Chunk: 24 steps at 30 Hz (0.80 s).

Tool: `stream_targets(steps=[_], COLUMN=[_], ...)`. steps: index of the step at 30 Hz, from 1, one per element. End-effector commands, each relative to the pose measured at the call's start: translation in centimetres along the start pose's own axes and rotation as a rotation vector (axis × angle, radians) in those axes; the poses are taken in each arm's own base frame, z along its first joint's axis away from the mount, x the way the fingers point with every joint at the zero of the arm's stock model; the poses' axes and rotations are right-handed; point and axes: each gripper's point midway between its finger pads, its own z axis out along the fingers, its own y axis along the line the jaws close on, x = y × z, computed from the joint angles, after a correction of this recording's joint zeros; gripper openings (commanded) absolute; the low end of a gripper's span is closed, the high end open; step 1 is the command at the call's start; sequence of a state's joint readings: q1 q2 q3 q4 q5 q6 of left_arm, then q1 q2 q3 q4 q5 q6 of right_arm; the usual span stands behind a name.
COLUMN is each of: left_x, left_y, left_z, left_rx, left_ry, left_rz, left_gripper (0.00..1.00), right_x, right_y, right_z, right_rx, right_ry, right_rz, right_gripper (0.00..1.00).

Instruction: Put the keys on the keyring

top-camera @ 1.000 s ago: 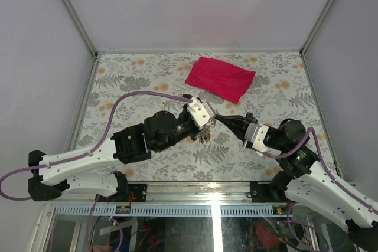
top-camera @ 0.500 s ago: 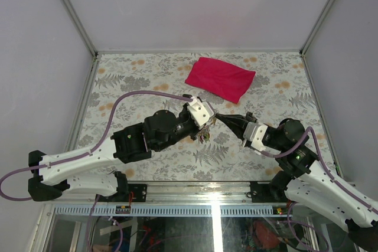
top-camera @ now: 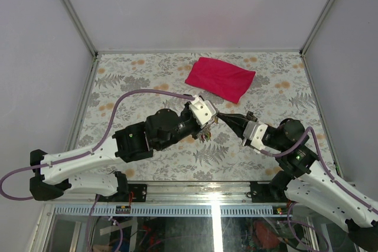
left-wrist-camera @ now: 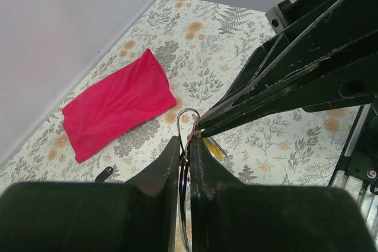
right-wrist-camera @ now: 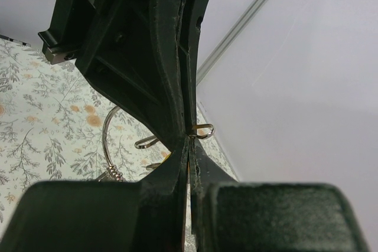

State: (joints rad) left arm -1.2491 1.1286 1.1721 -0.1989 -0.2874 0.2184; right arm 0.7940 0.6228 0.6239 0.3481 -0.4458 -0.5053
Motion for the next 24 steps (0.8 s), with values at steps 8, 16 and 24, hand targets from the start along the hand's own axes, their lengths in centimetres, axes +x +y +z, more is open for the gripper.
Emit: stream_targets(steps=[8, 16, 24], left_x=[-1.8, -1.6, -1.3], left_y=[0.4, 0.0, -0.3], left_z=[-0.2, 0.1, 0.4], left_rx=[-0.019, -0.002, 0.013], left_ry=[-0.040, -0.031, -0.013], left_rz=[-0.026, -0.023, -0.015], left_gripper=[0.00, 0.00, 0.00], right_x=[-4.0, -4.1, -4.0], right_y=[-0.1, -0.9, -2.0], right_z=[-0.3, -0.2, -0.3], right_rx=[-0.052, -0.011, 0.048], right_ry=[-0.106, -0.109, -0.096], right_rz=[-0.054, -0.062, -0.073], right_gripper=[0.00, 0.00, 0.00])
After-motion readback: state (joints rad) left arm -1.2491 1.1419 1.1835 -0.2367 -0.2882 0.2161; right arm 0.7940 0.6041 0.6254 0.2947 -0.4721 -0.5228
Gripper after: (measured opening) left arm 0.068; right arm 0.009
